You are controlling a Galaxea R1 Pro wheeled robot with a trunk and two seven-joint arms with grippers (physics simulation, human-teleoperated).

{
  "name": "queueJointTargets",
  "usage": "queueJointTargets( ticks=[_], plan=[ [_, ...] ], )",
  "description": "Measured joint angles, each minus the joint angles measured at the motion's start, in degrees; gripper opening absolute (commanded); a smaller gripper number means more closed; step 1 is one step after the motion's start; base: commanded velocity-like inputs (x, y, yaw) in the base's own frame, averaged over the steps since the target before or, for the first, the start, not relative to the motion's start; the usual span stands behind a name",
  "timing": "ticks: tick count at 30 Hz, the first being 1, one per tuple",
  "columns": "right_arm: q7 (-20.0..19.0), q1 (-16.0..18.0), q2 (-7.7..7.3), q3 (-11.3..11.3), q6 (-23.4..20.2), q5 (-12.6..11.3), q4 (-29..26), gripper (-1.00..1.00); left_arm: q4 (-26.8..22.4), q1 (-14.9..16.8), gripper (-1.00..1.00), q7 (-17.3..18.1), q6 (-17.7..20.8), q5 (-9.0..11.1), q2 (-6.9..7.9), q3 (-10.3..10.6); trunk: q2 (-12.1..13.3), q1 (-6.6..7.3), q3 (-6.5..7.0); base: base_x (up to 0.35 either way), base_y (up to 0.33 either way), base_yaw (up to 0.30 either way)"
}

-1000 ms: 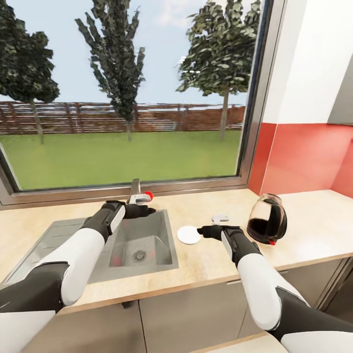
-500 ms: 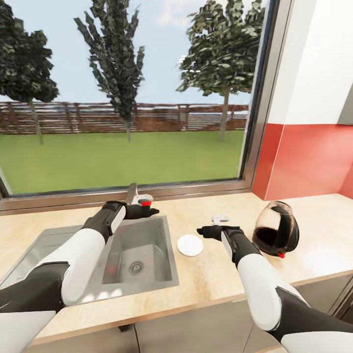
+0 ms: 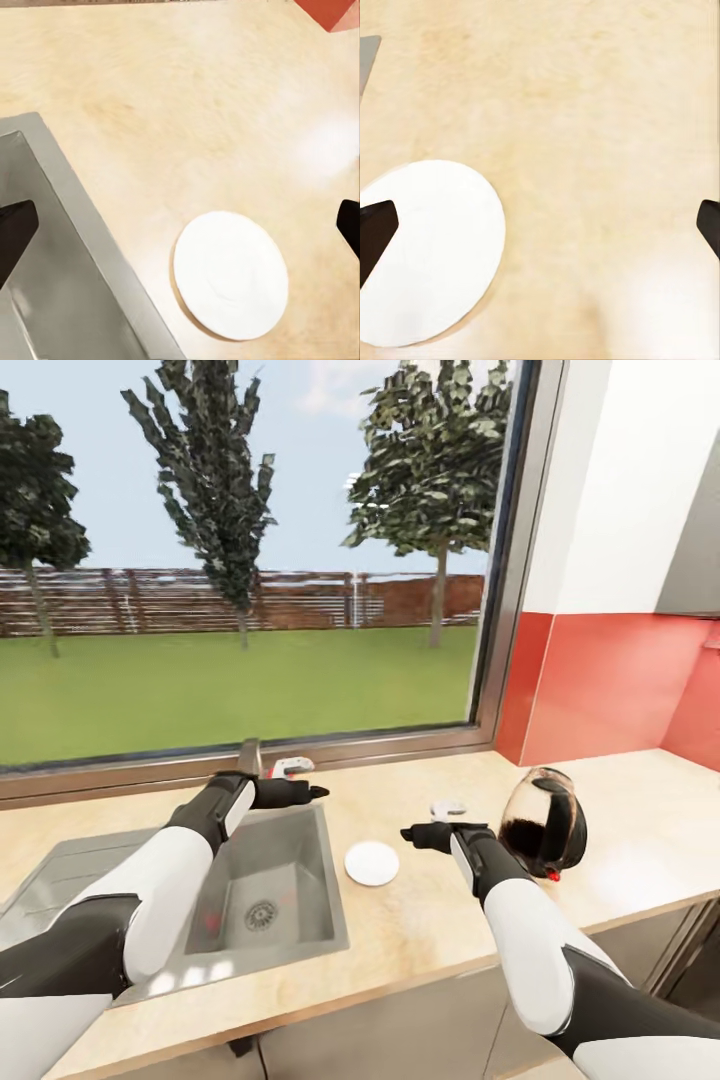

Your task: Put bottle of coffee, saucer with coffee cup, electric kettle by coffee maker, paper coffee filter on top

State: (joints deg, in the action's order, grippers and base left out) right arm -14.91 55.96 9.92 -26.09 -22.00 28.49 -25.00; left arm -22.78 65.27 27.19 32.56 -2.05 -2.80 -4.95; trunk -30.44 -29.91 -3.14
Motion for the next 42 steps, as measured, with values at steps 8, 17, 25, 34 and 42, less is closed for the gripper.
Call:
queueJointTargets(
  ticks=[8,17,25,34,42],
  plan=[
    [0.0,0.0,0.00,0.0,0.0,0.0,1.0,1.00,0.0,-1.1,1.00,2.2,0.0,-0.1,0.17,0.0,0.0,-0.02,0.02,0.167,0.000,-0.030],
    [0.0,0.0,0.01,0.0,0.0,0.0,2.5,1.00,-0.1,-3.5,1.00,2.4,0.0,0.0,0.14,0.0,0.0,-0.01,0.35,0.061,0.000,-0.127],
    [0.9,0.2,0.01,1.0,0.4,-0.6,1.8,1.00,0.7,-4.7,1.00,2.1,-0.5,-0.9,-0.84,0.7,0.0,-0.02,0.37,0.123,0.000,-0.010],
    [1.0,0.7,0.01,1.6,0.3,-0.5,1.3,1.00,-1.2,-6.5,1.00,1.3,-1.0,-1.7,-0.99,1.0,0.0,-0.02,0.37,0.000,0.000,0.000],
    [1.0,0.8,0.01,1.6,0.3,-0.5,1.2,1.00,-3.7,-9.1,1.00,1.1,-1.7,-1.8,-0.99,1.1,0.0,-0.02,0.37,0.000,0.000,0.000]
  ],
)
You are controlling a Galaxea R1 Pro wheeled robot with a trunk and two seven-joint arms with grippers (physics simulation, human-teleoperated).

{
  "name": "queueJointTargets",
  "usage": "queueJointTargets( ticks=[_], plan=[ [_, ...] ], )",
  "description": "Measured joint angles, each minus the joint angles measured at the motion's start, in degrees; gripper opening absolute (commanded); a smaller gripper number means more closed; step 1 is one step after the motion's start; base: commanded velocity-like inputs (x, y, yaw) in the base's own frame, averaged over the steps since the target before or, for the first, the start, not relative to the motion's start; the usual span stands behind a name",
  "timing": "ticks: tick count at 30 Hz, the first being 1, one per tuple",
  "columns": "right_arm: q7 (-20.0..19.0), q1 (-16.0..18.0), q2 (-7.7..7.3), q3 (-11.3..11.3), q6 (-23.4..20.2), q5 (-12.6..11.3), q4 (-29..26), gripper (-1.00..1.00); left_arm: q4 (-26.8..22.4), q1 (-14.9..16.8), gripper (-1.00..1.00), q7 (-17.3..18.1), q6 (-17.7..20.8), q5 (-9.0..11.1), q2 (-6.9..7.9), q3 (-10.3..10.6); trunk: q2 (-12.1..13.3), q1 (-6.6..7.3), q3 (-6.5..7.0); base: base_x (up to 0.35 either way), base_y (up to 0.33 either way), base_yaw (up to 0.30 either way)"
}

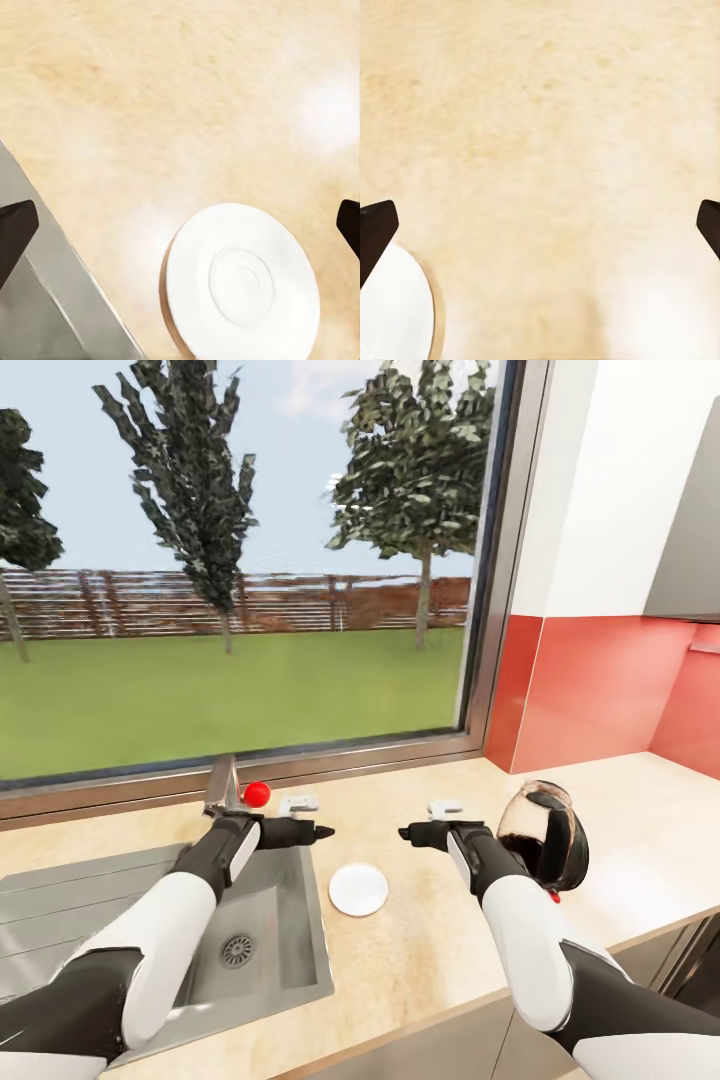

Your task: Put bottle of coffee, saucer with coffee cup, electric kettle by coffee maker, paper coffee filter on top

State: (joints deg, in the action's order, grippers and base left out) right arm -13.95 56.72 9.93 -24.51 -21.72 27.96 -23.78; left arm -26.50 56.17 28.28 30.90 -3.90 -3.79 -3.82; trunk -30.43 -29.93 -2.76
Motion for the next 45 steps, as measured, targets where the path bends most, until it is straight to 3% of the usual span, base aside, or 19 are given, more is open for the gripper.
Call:
queueJointTargets(
  ticks=[11,21,45],
  plan=[
    [-0.3,0.0,0.00,0.0,0.0,0.0,0.5,1.00,-3.6,-0.5,1.00,0.3,-0.1,0.1,0.01,0.0,0.0,0.00,0.00,0.000,0.000,0.157],
    [-1.9,0.0,0.01,0.0,0.0,0.0,0.5,1.00,-3.6,-0.5,1.00,0.3,-0.2,0.1,-0.13,0.0,0.0,0.02,0.00,0.048,-0.023,0.246],
    [-1.9,0.0,0.00,0.0,0.0,0.1,0.5,1.00,-3.7,-1.1,1.00,0.2,-0.2,0.0,-0.97,0.0,0.0,0.01,0.00,0.078,-0.054,0.008]
  ],
)
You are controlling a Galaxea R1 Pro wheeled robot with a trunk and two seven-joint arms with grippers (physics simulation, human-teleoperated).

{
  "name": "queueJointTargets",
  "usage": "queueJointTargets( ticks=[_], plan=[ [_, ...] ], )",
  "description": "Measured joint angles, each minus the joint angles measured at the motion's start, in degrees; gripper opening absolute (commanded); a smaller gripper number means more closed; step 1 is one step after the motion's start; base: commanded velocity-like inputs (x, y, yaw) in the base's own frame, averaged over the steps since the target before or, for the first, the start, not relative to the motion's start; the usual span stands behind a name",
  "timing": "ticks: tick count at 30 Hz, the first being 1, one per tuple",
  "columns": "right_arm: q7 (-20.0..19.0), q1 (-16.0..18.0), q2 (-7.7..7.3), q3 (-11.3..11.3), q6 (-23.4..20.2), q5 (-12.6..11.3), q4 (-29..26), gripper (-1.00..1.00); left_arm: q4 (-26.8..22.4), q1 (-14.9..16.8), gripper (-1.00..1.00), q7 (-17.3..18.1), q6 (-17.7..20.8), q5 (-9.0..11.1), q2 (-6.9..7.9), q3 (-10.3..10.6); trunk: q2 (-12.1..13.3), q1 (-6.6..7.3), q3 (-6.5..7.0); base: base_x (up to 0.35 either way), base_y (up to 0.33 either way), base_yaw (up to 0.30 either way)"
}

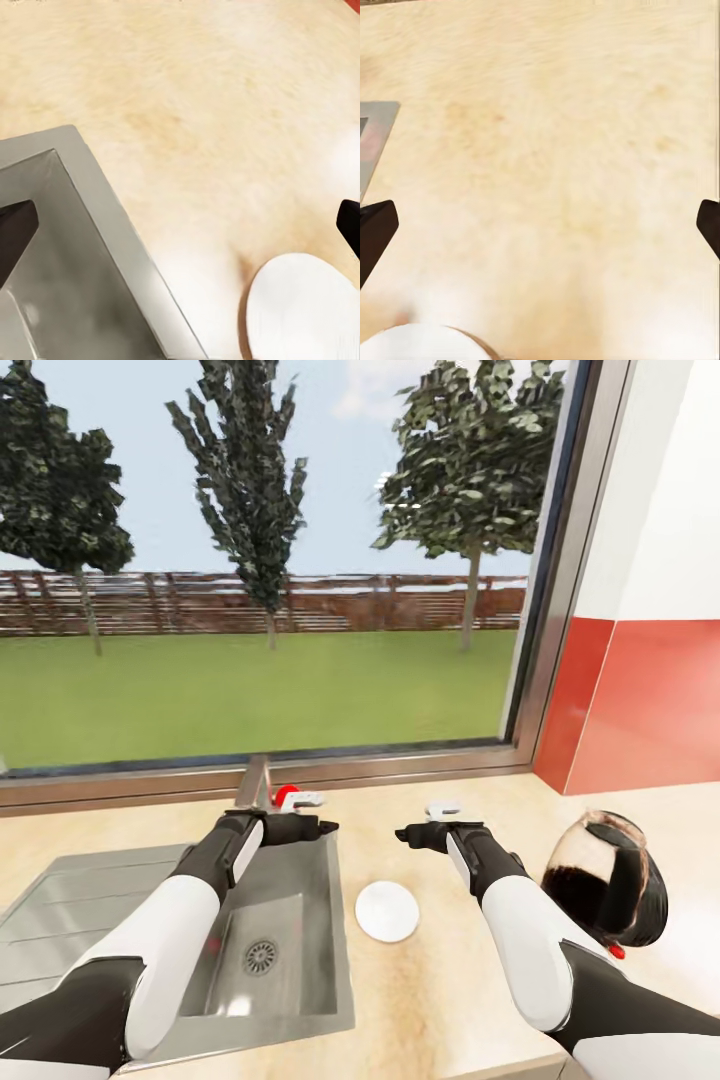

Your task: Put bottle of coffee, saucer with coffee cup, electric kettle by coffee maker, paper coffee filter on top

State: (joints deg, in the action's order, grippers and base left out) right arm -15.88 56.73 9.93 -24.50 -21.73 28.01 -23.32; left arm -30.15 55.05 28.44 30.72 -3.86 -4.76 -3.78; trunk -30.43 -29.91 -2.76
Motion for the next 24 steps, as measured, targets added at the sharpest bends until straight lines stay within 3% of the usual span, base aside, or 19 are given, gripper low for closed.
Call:
queueJointTargets(
  ticks=[18,24],
  plan=[
    [0.0,0.0,0.00,0.0,0.0,0.0,0.1,1.00,0.0,-0.1,1.00,0.1,0.0,0.1,0.09,0.0,0.0,0.00,0.00,0.061,-0.045,0.000],
    [-2.0,-1.5,0.00,-1.9,-1.2,-1.8,2.0,1.00,1.9,-2.0,1.00,2.1,1.2,0.6,-0.10,-1.8,0.0,-0.01,0.00,0.000,0.000,0.000]
  ],
)
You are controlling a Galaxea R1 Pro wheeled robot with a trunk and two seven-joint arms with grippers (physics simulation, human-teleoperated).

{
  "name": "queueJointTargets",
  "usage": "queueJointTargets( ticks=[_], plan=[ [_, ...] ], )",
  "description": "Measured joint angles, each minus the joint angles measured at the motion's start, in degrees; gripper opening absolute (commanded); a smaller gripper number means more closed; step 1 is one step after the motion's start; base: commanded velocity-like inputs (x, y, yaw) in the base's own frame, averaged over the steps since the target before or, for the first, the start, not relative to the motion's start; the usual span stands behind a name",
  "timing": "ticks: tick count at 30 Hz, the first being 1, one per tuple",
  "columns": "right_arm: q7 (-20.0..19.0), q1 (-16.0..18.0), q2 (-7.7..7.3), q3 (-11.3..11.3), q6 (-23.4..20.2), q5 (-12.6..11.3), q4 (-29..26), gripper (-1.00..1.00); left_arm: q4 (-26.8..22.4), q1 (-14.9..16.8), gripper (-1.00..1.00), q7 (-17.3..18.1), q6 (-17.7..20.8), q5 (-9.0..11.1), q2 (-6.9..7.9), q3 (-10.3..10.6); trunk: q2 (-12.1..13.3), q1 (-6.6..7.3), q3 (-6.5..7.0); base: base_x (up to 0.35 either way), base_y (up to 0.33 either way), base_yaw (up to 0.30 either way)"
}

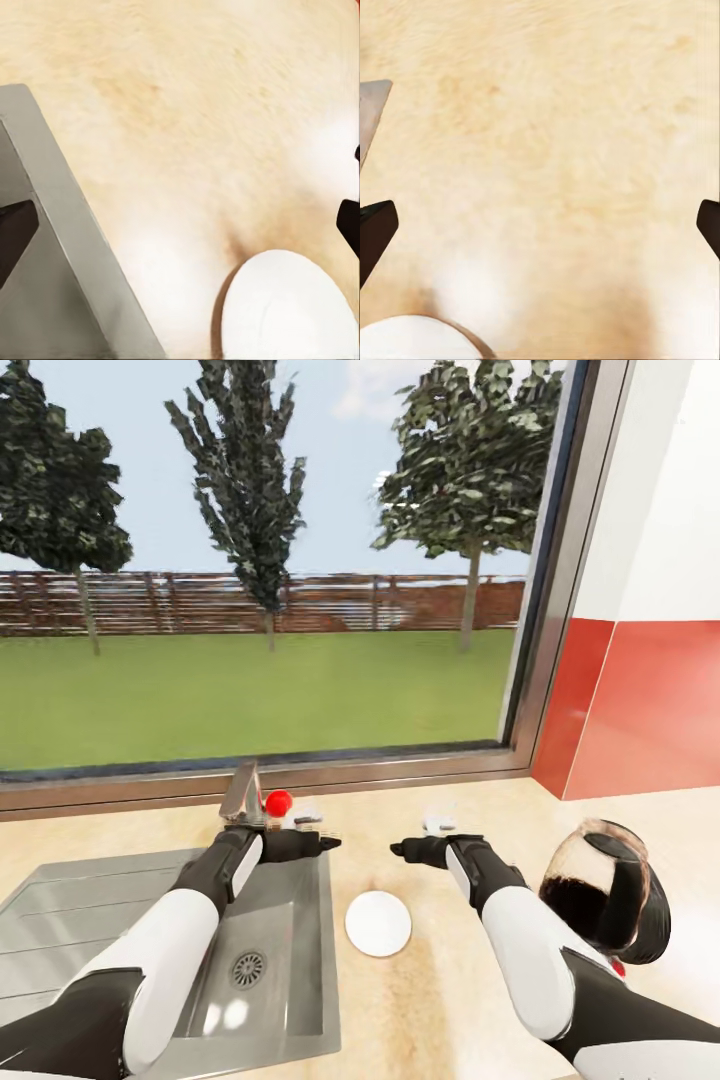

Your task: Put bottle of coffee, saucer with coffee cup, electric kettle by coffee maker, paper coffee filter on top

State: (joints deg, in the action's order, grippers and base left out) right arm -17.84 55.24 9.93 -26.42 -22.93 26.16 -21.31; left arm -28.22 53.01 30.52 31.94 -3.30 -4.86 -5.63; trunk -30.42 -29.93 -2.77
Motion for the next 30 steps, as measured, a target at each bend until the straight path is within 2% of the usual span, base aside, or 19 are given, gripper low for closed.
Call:
queueJointTargets(
  ticks=[1,9,17,23,30],
  plan=[
    [-0.3,0.2,0.00,0.3,0.3,-0.3,0.3,1.00,0.3,-0.3,1.00,-0.3,-0.3,-0.3,0.04,-0.3,0.0,0.00,0.00,0.000,0.000,0.000],
    [-0.4,0.5,0.00,1.2,1.3,-3.0,-1.6,1.00,-1.0,-2.9,1.00,-3.0,-2.8,-2.8,0.28,2.2,0.0,0.00,0.00,0.000,0.000,-0.003],
    [-0.3,0.5,-0.01,1.3,1.3,-5.6,-1.9,1.00,-1.3,-5.5,1.00,-3.0,-3.4,-2.8,0.26,4.5,0.0,0.00,0.26,0.000,0.000,-0.177],
    [-0.3,0.5,-0.01,1.4,1.3,-7.6,-1.9,1.00,-1.8,-6.0,1.00,-3.0,-3.3,-2.5,0.46,4.4,0.0,0.00,0.56,-0.002,0.000,-0.255],
    [-0.3,0.5,-0.02,1.4,0.0,-7.6,-1.8,1.00,-4.0,-6.4,1.00,-3.1,-3.1,-2.4,0.56,4.1,0.0,-0.01,0.90,-0.172,0.106,-0.262]
  ],
)
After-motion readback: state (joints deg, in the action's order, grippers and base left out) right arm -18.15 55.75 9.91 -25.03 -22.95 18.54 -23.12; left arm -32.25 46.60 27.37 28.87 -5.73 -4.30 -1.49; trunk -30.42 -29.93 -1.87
